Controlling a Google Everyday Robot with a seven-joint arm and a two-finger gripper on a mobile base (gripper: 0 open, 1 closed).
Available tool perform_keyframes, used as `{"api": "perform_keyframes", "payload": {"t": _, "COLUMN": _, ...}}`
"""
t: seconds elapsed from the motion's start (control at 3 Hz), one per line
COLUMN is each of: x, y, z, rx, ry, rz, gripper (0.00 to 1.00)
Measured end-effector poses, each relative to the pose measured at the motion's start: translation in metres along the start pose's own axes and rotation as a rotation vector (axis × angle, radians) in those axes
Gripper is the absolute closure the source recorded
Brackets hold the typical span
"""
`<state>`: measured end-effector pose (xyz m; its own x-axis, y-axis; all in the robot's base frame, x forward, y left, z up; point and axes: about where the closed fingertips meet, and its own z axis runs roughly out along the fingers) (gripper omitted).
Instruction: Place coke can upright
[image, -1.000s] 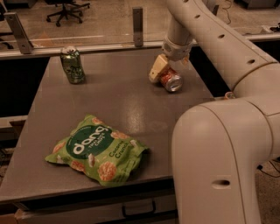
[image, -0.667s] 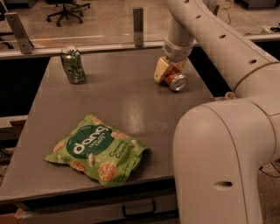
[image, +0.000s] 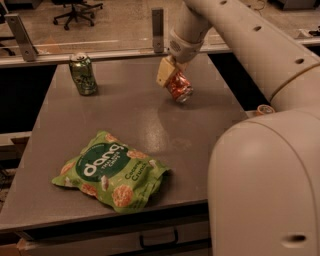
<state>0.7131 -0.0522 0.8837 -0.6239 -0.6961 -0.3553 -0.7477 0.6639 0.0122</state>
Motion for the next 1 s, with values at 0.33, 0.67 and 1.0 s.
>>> {"api": "perform_keyframes", "payload": {"t": 0.33, "x": -0.04, "y": 0.062, "z": -0.022, "rx": -0.134, "ry": -0.131, "rz": -0.183, "gripper": 1.0}}
{"api": "perform_keyframes", "payload": {"t": 0.67, "x": -0.046, "y": 0.073, "z": -0.02, "rx": -0.164, "ry": -0.149, "rz": -0.219, "gripper": 1.0}}
{"api": "perform_keyframes", "payload": {"t": 1.0, "x": -0.046, "y": 0.073, "z": -0.02, "rx": -0.164, "ry": -0.149, "rz": -0.219, "gripper": 1.0}}
